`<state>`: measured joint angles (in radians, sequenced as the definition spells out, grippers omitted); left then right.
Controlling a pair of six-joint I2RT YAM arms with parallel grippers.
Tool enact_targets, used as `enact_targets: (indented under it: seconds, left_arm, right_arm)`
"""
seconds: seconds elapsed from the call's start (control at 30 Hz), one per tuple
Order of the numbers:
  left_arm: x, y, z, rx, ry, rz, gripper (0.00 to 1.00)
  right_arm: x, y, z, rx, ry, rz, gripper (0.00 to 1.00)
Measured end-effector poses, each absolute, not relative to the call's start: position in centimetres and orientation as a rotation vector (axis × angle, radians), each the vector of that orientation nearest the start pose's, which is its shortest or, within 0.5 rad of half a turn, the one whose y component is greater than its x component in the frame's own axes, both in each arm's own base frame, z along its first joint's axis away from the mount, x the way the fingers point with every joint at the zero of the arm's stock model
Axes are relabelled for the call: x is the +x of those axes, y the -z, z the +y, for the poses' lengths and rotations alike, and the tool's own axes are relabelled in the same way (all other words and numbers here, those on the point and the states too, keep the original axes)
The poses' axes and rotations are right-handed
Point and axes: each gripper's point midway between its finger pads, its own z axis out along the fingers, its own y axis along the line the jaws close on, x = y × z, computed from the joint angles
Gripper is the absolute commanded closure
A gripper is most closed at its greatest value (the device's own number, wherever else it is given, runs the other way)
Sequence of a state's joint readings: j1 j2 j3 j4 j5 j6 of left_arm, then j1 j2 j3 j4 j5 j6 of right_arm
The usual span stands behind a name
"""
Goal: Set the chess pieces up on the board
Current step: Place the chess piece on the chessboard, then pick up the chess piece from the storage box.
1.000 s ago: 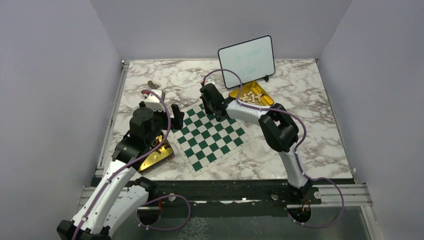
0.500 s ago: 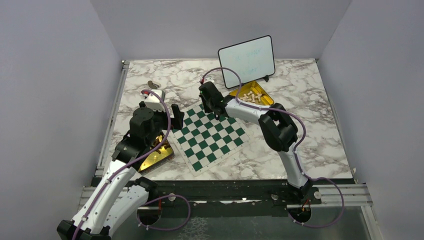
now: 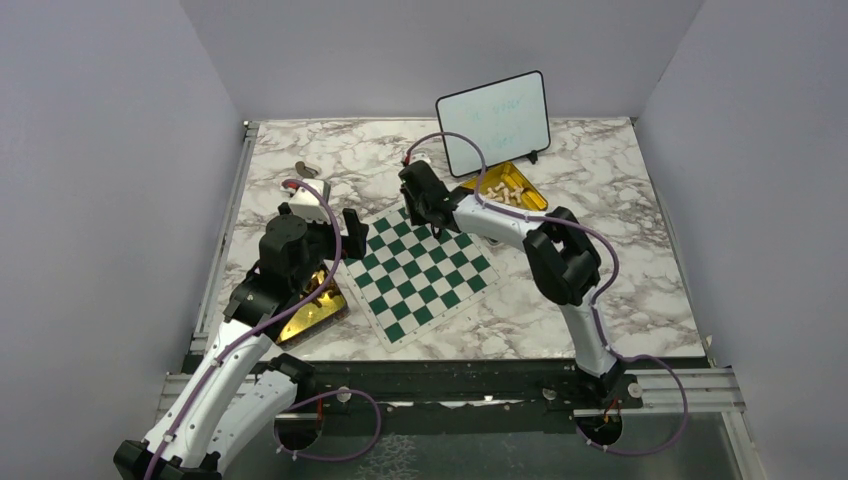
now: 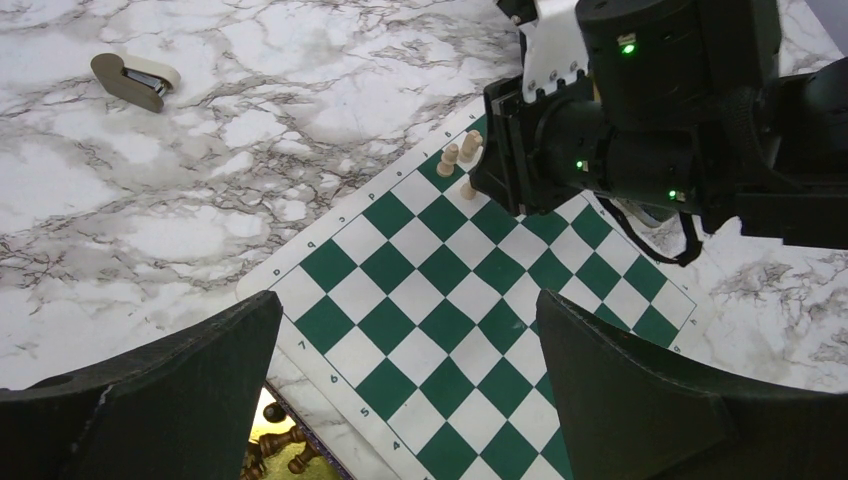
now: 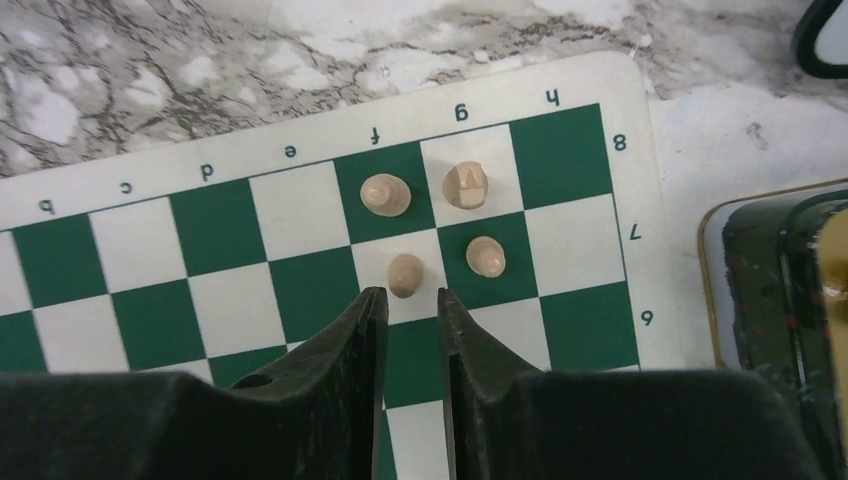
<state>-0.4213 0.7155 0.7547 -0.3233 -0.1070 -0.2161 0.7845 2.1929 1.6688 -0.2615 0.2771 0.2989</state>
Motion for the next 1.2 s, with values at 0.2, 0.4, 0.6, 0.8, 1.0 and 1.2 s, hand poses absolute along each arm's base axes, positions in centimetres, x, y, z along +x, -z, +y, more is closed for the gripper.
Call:
enact_targets:
  seconds: [0.2, 0.4, 0.6, 0.8, 1.0, 1.2]
  left_arm:
    - [27.0, -24.7, -11.0, 0.117, 0.343, 1.863, 0.01]
    - [27.0, -24.7, -11.0, 0.117, 0.343, 1.863, 0.01]
    - [27.0, -24.7, -11.0, 0.117, 0.344, 1.863, 0.01]
    - [27.0, -24.8, -11.0, 0.117, 0.344, 1.861, 0.01]
    - [26.9, -24.9, -11.0, 0.116, 0.345, 1.859, 0.01]
    - [26.9, -24.9, -11.0, 0.116, 0.345, 1.859, 0.01]
  right_arm:
    - [42.4, -10.2, 37.2, -0.4, -0.267, 2.222, 0.69]
    - [42.6, -14.0, 36.4, -0.363, -0.295, 2.169, 0.68]
    - [43.5, -14.7, 32.8, -0.295, -0.244, 2.173, 0.69]
    - [45.0, -13.5, 26.1, -0.189, -0.133, 2.213, 0.69]
    - [45.3, -11.7, 18.8, -0.158, -0.009, 2.262, 0.67]
    - [45.4, -9.9, 15.5, -0.255, 0.007, 2.304, 0.63]
